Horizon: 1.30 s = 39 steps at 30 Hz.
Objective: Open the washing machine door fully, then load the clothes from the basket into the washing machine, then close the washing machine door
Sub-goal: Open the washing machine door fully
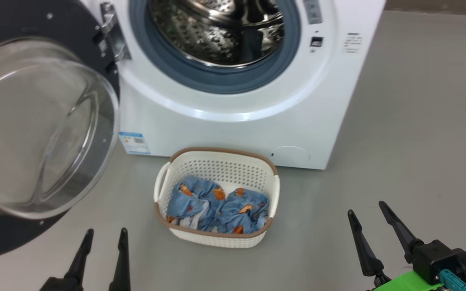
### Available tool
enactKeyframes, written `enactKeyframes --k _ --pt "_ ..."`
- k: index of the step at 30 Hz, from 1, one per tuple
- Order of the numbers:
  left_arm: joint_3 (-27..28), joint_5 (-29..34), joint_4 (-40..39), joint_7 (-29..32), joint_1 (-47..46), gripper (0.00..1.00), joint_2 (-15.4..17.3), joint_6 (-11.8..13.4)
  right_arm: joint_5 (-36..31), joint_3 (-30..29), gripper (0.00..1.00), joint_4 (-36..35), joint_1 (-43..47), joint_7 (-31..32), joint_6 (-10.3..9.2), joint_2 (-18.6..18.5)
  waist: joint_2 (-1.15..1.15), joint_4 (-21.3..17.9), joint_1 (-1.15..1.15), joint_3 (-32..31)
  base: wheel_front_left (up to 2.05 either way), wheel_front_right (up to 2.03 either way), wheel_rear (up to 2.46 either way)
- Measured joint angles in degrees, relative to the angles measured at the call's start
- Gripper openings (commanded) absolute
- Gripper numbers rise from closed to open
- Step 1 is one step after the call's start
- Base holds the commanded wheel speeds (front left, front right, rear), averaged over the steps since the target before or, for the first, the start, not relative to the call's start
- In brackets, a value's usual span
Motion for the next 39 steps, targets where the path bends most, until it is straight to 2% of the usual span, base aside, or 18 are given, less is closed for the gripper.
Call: enactKeyframes --k 12,17,26,39 --pt "-1.41 -0.01 1.61 0.98 0.03 1.00 0.21 0.16 0.00 0.10 1.00 -0.60 2.08 0.62 0.00 0.48 0.00 -6.70 0.00 -2.40 0.00 0.00 0.00" --pt "-1.41 -0.03 2.00 1.33 0.03 1.00 0.24 0.97 0.00 0.04 1.00 -0.91 2.43 0.79 0.00 0.59 0.00 -9.24 0.00 -3.21 0.00 0.00 0.00" --pt "-1.51 -0.12 2.14 1.35 0.03 1.00 0.60 1.63 0.00 -0.05 1.00 -0.99 3.24 0.79 0.00 0.75 0.00 -10.50 0.00 -3.74 0.00 0.00 0.00" --pt "-1.80 -0.29 2.32 1.83 0.02 1.00 0.93 2.19 0.00 -0.16 1.00 -0.99 3.24 0.78 0.00 0.82 0.00 -9.51 0.00 -3.37 0.00 0.00 0.00"
